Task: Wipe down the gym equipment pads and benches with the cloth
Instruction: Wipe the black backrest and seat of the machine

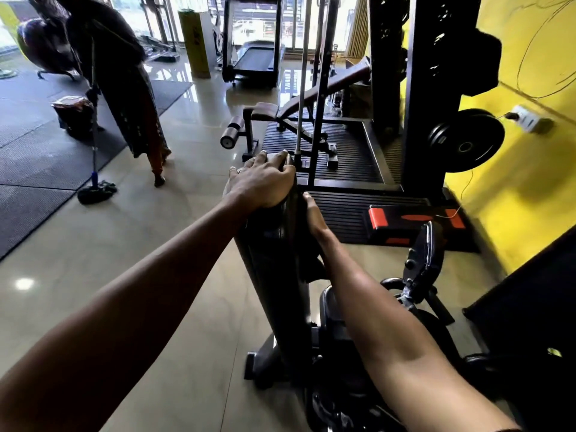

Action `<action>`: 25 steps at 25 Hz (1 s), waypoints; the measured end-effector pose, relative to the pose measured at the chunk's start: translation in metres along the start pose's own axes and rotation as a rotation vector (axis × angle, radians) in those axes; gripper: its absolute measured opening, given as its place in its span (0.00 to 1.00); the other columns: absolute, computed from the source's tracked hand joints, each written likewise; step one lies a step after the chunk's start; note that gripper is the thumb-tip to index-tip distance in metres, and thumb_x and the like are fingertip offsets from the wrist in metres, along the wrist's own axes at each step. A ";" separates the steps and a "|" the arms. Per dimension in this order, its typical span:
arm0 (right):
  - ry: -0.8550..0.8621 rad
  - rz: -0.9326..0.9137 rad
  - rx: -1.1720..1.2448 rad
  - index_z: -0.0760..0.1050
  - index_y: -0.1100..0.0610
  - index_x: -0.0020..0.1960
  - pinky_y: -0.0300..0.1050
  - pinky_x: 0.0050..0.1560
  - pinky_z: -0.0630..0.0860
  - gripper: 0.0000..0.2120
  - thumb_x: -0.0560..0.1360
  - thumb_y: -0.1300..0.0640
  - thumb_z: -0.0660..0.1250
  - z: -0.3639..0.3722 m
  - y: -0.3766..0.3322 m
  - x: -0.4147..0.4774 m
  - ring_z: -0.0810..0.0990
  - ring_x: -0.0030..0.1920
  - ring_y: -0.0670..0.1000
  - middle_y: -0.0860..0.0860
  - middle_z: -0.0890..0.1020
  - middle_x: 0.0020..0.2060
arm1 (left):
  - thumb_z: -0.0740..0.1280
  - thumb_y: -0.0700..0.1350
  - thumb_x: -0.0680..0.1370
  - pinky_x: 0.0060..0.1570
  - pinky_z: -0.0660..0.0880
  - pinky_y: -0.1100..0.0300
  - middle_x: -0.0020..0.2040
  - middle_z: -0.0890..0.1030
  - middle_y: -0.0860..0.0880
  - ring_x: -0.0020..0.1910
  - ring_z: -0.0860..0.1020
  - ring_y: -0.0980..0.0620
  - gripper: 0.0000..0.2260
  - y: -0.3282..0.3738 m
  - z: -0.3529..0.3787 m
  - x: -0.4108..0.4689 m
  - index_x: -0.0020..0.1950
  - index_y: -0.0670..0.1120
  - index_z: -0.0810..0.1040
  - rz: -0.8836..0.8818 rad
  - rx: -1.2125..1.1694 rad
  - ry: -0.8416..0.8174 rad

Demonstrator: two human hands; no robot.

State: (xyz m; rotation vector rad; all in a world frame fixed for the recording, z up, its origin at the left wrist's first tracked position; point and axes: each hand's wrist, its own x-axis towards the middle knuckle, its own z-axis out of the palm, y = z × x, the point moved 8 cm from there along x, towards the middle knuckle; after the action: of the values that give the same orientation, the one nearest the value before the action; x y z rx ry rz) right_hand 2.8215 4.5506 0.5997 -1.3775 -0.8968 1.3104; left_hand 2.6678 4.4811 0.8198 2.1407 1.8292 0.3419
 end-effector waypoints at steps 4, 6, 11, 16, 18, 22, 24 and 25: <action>-0.102 -0.110 0.115 0.79 0.58 0.62 0.43 0.61 0.76 0.24 0.84 0.42 0.55 0.033 -0.095 -0.060 0.83 0.53 0.48 0.52 0.86 0.53 | 0.48 0.63 0.82 0.77 0.46 0.38 0.83 0.54 0.48 0.81 0.53 0.45 0.27 0.000 0.000 0.000 0.81 0.61 0.55 -0.006 0.004 -0.004; -0.060 -0.165 0.049 0.73 0.50 0.74 0.49 0.72 0.69 0.30 0.80 0.33 0.57 0.034 -0.097 -0.090 0.77 0.67 0.47 0.48 0.80 0.67 | 0.49 0.62 0.81 0.77 0.47 0.38 0.83 0.54 0.48 0.81 0.54 0.45 0.27 0.000 0.000 0.000 0.81 0.61 0.56 0.000 0.009 -0.003; 0.034 -0.272 -0.132 0.69 0.51 0.77 0.43 0.74 0.66 0.30 0.82 0.36 0.53 0.020 -0.054 -0.098 0.72 0.72 0.44 0.47 0.76 0.72 | 0.47 0.66 0.81 0.77 0.48 0.38 0.83 0.54 0.48 0.81 0.54 0.45 0.28 0.000 0.000 -0.001 0.81 0.62 0.55 0.002 0.013 -0.003; -0.002 -0.073 -0.045 0.79 0.57 0.52 0.43 0.48 0.75 0.19 0.86 0.50 0.53 0.026 -0.086 -0.083 0.80 0.44 0.47 0.53 0.81 0.46 | 0.47 0.63 0.82 0.77 0.47 0.39 0.83 0.54 0.49 0.82 0.53 0.47 0.27 -0.001 0.000 -0.007 0.81 0.61 0.54 0.001 0.020 -0.002; -0.007 -0.121 -0.064 0.79 0.56 0.62 0.45 0.57 0.75 0.20 0.84 0.44 0.56 0.029 -0.099 -0.100 0.80 0.53 0.49 0.51 0.82 0.53 | 0.47 0.62 0.82 0.77 0.47 0.40 0.83 0.54 0.49 0.82 0.53 0.48 0.27 0.000 0.000 -0.009 0.82 0.60 0.54 0.011 0.012 0.002; 0.035 -0.305 -0.098 0.67 0.36 0.75 0.53 0.74 0.66 0.27 0.79 0.31 0.59 0.027 -0.073 -0.143 0.73 0.73 0.47 0.44 0.75 0.72 | 0.48 0.61 0.83 0.78 0.46 0.42 0.83 0.53 0.49 0.82 0.52 0.48 0.27 0.000 -0.001 -0.016 0.82 0.59 0.55 0.017 -0.008 0.007; 0.052 -0.341 -0.078 0.68 0.37 0.75 0.55 0.73 0.67 0.28 0.78 0.29 0.58 0.021 -0.049 -0.149 0.75 0.71 0.47 0.44 0.78 0.69 | 0.48 0.61 0.83 0.78 0.46 0.42 0.83 0.52 0.50 0.82 0.52 0.48 0.26 0.001 0.000 -0.019 0.82 0.59 0.54 0.031 -0.019 0.001; 0.060 -0.333 -0.082 0.69 0.39 0.74 0.55 0.74 0.68 0.29 0.77 0.28 0.58 0.019 -0.040 -0.151 0.75 0.70 0.47 0.45 0.79 0.68 | 0.48 0.60 0.83 0.78 0.45 0.42 0.83 0.52 0.50 0.82 0.52 0.48 0.26 0.001 0.001 -0.021 0.82 0.60 0.54 0.039 -0.022 0.003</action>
State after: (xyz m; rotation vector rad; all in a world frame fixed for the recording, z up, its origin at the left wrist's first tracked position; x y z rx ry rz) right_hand 2.7867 4.4184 0.6769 -1.2578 -1.0958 0.9842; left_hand 2.6656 4.4597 0.8201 2.1649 1.7786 0.3722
